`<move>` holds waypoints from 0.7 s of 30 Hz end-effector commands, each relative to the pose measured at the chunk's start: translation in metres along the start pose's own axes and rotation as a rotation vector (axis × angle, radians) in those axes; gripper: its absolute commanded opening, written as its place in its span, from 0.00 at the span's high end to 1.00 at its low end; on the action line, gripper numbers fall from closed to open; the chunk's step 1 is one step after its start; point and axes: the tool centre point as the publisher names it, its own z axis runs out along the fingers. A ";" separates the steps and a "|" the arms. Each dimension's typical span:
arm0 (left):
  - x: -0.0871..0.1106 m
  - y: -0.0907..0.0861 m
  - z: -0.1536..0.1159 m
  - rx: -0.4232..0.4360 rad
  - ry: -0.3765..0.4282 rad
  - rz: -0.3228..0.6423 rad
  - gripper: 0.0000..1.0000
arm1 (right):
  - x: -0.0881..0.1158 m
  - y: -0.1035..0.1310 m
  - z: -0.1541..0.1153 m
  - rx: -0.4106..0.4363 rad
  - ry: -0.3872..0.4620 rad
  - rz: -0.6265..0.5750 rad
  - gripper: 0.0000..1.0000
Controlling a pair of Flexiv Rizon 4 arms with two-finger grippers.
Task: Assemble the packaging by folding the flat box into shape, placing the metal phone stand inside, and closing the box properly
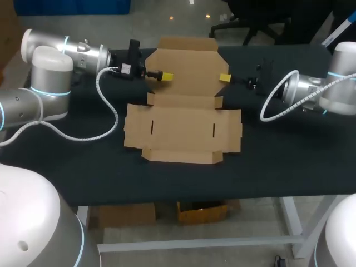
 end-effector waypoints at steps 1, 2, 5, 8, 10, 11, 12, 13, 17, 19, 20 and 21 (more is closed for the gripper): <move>-0.003 0.000 0.001 0.000 0.011 0.002 0.71 | -0.001 0.000 -0.001 -0.005 0.008 -0.004 1.00; -0.003 0.000 0.001 0.000 0.012 0.002 0.72 | -0.001 0.000 -0.001 -0.007 0.009 -0.004 1.00; -0.003 0.000 0.002 0.002 0.015 0.002 0.73 | -0.001 0.001 -0.002 -0.009 0.009 -0.006 1.00; -0.003 -0.001 0.003 0.003 0.017 0.003 0.76 | -0.001 0.001 -0.002 -0.011 0.010 -0.007 1.00; -0.003 -0.001 0.003 0.003 0.018 0.004 0.79 | -0.001 0.002 -0.002 -0.012 0.011 -0.009 1.00; -0.003 -0.001 0.003 0.003 0.018 0.004 0.80 | -0.001 0.002 -0.001 -0.012 0.012 -0.009 1.00; -0.003 -0.001 0.003 0.004 0.019 0.004 0.84 | -0.001 0.002 -0.001 -0.013 0.013 -0.010 1.00; -0.003 -0.001 0.003 0.004 0.020 0.003 0.87 | 0.000 0.002 -0.001 -0.013 0.013 -0.011 1.00; -0.002 -0.001 0.003 0.006 0.023 0.004 0.93 | 0.000 0.002 -0.001 -0.017 0.015 -0.013 1.00; -0.002 -0.001 0.004 0.008 0.026 0.004 0.95 | 0.000 0.002 -0.001 -0.020 0.015 -0.014 1.00; -0.002 -0.001 0.004 0.009 0.027 0.004 0.96 | 0.000 0.002 -0.001 -0.020 0.015 -0.014 1.00; -0.002 -0.001 0.004 0.010 0.028 0.003 0.99 | 0.000 0.002 -0.001 -0.021 0.016 -0.014 1.00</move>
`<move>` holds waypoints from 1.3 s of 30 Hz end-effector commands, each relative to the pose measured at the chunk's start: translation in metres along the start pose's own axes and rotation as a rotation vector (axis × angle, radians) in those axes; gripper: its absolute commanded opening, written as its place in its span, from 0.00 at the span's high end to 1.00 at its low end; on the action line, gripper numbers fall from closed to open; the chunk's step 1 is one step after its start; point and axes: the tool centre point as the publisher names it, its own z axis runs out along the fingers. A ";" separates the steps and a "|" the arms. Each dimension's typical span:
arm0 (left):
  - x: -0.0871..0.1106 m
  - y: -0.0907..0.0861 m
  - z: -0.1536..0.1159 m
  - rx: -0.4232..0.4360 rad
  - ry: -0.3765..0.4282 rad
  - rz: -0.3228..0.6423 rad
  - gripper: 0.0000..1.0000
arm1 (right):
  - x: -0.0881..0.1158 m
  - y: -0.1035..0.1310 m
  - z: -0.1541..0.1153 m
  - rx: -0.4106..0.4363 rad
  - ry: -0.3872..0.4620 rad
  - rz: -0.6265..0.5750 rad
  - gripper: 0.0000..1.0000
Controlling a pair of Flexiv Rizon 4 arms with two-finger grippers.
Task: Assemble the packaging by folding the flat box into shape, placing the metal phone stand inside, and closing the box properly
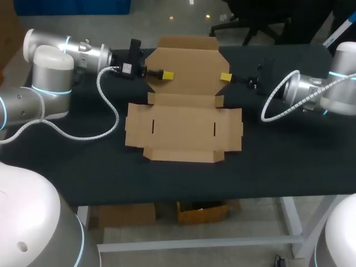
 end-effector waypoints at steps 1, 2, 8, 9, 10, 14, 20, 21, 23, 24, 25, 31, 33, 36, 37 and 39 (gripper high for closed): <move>-0.003 0.001 0.001 0.002 0.009 0.000 1.00 | -0.001 -0.001 0.000 -0.006 0.011 -0.001 1.00; -0.003 0.001 0.001 0.003 0.010 -0.001 1.00 | -0.001 -0.001 0.000 -0.007 0.011 -0.001 1.00; -0.004 0.001 0.002 0.007 0.017 0.000 1.00 | -0.001 -0.001 0.000 -0.010 0.017 0.001 1.00; -0.004 0.001 0.002 0.007 0.018 0.001 1.00 | -0.001 -0.001 0.001 -0.009 0.017 0.002 0.69; -0.004 0.001 0.002 0.008 0.018 0.001 1.00 | -0.001 0.000 0.000 -0.008 0.018 0.003 0.58; -0.006 -0.001 0.001 0.010 0.019 0.002 1.00 | 0.001 0.001 -0.004 -0.005 0.000 0.002 0.56; -0.008 -0.006 -0.002 0.012 0.017 0.014 1.00 | 0.009 0.003 -0.017 0.015 -0.073 -0.009 0.56; -0.009 -0.007 -0.002 0.011 0.017 0.018 1.00 | 0.011 0.003 -0.019 0.021 -0.089 -0.011 0.57; -0.009 -0.009 -0.003 0.013 0.018 0.032 1.00 | 0.014 0.003 -0.026 0.026 -0.111 -0.013 0.59; -0.010 -0.010 -0.003 0.014 0.020 0.040 1.00 | 0.016 0.003 -0.029 0.029 -0.127 -0.017 0.61; -0.011 -0.012 -0.003 0.016 0.019 0.045 1.00 | 0.019 0.003 -0.031 0.032 -0.137 -0.021 0.65; -0.016 -0.020 -0.002 0.028 0.029 0.092 1.00 | 0.031 0.001 -0.044 0.053 -0.181 -0.037 0.89; -0.018 -0.023 -0.001 0.035 0.032 0.105 1.00 | 0.035 -0.001 -0.048 0.055 -0.201 -0.041 1.00; -0.021 -0.027 0.000 0.045 0.036 0.126 1.00 | 0.040 -0.004 -0.051 0.066 -0.225 -0.049 1.00; -0.022 -0.028 0.000 0.047 0.036 0.129 1.00 | 0.042 -0.005 -0.051 0.069 -0.231 -0.051 1.00; -0.024 -0.031 0.000 0.053 0.033 0.139 1.00 | 0.046 -0.007 -0.054 0.075 -0.248 -0.055 1.00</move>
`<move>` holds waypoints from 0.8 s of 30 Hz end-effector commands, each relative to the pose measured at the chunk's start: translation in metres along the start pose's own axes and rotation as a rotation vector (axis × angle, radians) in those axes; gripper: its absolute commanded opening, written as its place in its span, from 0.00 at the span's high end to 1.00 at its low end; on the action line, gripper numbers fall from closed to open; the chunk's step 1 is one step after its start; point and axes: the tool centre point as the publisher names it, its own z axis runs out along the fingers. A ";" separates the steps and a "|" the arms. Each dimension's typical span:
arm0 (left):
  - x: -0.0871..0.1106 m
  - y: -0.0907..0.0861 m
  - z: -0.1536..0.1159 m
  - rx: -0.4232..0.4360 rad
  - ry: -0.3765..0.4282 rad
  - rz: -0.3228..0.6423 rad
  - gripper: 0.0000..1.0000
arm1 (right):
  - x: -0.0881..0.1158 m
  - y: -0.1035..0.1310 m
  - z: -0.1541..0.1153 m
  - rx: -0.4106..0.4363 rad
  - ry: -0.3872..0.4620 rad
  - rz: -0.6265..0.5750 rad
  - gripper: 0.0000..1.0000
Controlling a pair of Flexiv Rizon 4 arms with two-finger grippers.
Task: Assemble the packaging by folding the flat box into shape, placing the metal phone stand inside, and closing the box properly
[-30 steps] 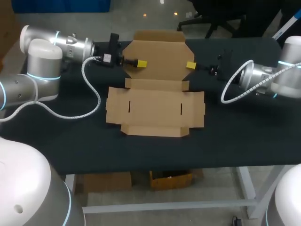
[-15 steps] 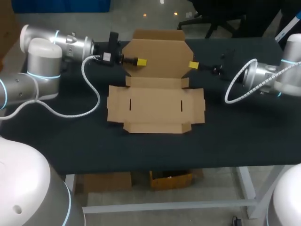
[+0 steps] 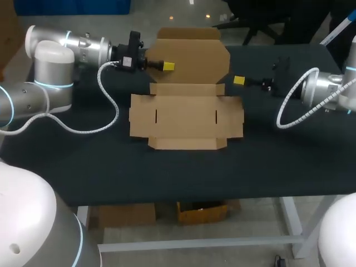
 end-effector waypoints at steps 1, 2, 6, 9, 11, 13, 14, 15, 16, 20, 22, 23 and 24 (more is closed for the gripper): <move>-0.010 -0.003 0.002 0.010 0.009 0.013 1.00 | 0.014 -0.004 -0.009 0.004 -0.099 -0.006 1.00; -0.011 -0.004 0.002 0.012 0.007 0.020 1.00 | 0.016 -0.005 -0.011 0.004 -0.107 -0.009 1.00; -0.013 -0.010 0.003 0.017 -0.003 0.040 1.00 | 0.024 -0.012 -0.018 0.012 -0.138 -0.019 1.00; -0.014 -0.015 0.003 0.020 -0.005 0.055 1.00 | 0.029 -0.018 -0.022 0.037 -0.160 -0.023 1.00; -0.014 -0.018 0.004 0.024 -0.005 0.066 1.00 | 0.033 -0.022 -0.026 0.053 -0.170 -0.028 1.00; -0.014 -0.021 0.005 0.025 -0.004 0.075 1.00 | 0.037 -0.026 -0.030 0.063 -0.188 -0.033 1.00; -0.014 -0.022 0.006 0.026 -0.006 0.079 1.00 | 0.039 -0.028 -0.032 0.070 -0.190 -0.037 1.00; -0.014 -0.023 0.006 0.026 -0.006 0.083 1.00 | 0.041 -0.030 -0.034 0.082 -0.202 -0.043 1.00; -0.014 -0.024 0.007 0.023 -0.018 0.092 1.00 | 0.042 -0.031 -0.036 0.090 -0.213 -0.046 1.00; -0.012 -0.026 0.011 0.017 -0.021 0.103 1.00 | 0.046 -0.038 -0.041 0.136 -0.246 -0.050 1.00; -0.011 -0.028 0.012 0.015 -0.017 0.110 1.00 | 0.047 -0.042 -0.045 0.156 -0.257 -0.056 1.00; -0.011 -0.028 0.012 0.014 -0.017 0.112 1.00 | 0.047 -0.045 -0.047 0.165 -0.253 -0.060 1.00; -0.011 -0.029 0.013 0.014 -0.016 0.113 1.00 | 0.048 -0.047 -0.050 0.167 -0.252 -0.064 1.00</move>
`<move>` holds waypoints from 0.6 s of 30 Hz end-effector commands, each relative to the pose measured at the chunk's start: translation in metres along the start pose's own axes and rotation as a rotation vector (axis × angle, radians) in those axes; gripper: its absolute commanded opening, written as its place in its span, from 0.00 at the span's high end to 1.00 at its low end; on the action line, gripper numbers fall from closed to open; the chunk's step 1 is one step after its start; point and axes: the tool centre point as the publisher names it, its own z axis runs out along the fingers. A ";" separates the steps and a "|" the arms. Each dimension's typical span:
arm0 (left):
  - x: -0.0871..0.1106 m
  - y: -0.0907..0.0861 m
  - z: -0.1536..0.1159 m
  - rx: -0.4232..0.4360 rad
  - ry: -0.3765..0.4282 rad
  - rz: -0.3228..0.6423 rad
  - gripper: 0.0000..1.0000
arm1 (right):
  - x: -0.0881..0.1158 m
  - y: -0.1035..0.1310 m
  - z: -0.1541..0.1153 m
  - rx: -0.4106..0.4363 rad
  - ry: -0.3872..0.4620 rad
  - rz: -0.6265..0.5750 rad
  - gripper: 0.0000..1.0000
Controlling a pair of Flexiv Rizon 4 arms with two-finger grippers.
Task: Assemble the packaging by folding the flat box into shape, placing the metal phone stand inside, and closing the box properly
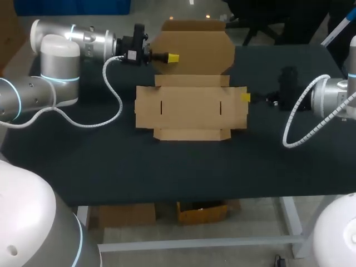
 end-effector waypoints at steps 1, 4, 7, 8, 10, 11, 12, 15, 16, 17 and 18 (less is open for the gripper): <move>0.002 -0.003 0.002 -0.003 -0.003 0.005 1.00 | 0.008 -0.005 -0.012 0.032 -0.069 -0.010 1.00; 0.002 -0.005 0.004 -0.002 0.001 0.016 1.00 | 0.008 -0.014 -0.016 0.071 -0.046 -0.025 1.00; 0.002 -0.005 0.004 -0.002 0.001 0.016 1.00 | 0.008 -0.014 -0.016 0.071 -0.046 -0.025 1.00; 0.002 -0.005 0.004 -0.002 0.001 0.016 1.00 | 0.008 -0.014 -0.016 0.071 -0.046 -0.025 1.00; 0.002 -0.005 0.004 -0.002 0.001 0.016 1.00 | 0.008 -0.014 -0.016 0.071 -0.046 -0.025 1.00; 0.002 -0.005 0.004 -0.002 0.001 0.016 1.00 | 0.008 -0.014 -0.016 0.071 -0.046 -0.025 1.00; 0.002 -0.005 0.004 -0.002 0.001 0.016 1.00 | 0.008 -0.014 -0.016 0.071 -0.046 -0.025 1.00; 0.002 -0.005 0.004 -0.002 0.001 0.016 1.00 | 0.008 -0.014 -0.016 0.071 -0.046 -0.025 1.00; 0.002 -0.005 0.004 -0.002 0.001 0.016 1.00 | 0.008 -0.014 -0.016 0.071 -0.046 -0.025 1.00; 0.002 -0.005 0.004 -0.002 0.001 0.016 1.00 | 0.008 -0.014 -0.016 0.071 -0.046 -0.025 1.00; 0.002 -0.005 0.004 -0.002 0.001 0.016 1.00 | 0.008 -0.014 -0.016 0.071 -0.046 -0.025 1.00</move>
